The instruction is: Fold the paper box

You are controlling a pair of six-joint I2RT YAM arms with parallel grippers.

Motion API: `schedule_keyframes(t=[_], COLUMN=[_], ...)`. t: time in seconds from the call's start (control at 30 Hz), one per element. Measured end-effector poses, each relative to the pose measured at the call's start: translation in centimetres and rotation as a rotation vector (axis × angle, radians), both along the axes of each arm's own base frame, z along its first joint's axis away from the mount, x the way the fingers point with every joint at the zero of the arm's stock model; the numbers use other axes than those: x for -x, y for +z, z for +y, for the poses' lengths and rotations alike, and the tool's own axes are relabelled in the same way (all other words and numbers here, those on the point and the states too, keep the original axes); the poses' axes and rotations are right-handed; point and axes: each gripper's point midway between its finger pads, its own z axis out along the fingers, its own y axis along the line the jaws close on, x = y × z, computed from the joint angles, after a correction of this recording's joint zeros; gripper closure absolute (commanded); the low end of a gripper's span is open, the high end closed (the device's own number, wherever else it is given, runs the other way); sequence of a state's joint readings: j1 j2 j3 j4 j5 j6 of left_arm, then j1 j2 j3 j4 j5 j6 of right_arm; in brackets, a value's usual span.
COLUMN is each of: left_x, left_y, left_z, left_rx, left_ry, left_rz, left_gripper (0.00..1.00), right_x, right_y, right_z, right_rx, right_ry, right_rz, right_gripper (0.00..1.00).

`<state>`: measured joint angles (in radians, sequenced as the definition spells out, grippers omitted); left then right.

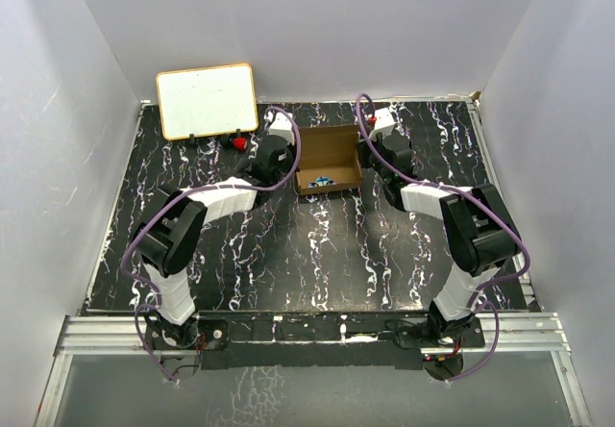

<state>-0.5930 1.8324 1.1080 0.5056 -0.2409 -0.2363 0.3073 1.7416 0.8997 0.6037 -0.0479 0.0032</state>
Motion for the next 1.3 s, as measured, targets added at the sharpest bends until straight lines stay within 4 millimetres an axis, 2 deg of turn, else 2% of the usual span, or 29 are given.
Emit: schedule_keyframes(t=[0.1,0.6,1.3], left_x=[0.4,0.8,2.1], left_y=[-0.7,-0.8,-1.5], left_z=[0.1,-0.4,-0.7], left_rx=[-0.001,0.035,0.047], left_ry=[0.007,0.031,0.099], left_rz=[-0.001,0.004,0.048], left_gripper=[1.0,1.0,1.0], right_x=[0.4,1.6,3.1], right_y=[-0.4,0.0,-0.6], right_z=[0.0,0.0,0.1], right_rx=[-0.011,-0.036,-0.027], right_ry=[0.003,0.004,0.011], right_rz=[0.006,0.009,0.03], right_gripper=[0.87,0.87,0.86])
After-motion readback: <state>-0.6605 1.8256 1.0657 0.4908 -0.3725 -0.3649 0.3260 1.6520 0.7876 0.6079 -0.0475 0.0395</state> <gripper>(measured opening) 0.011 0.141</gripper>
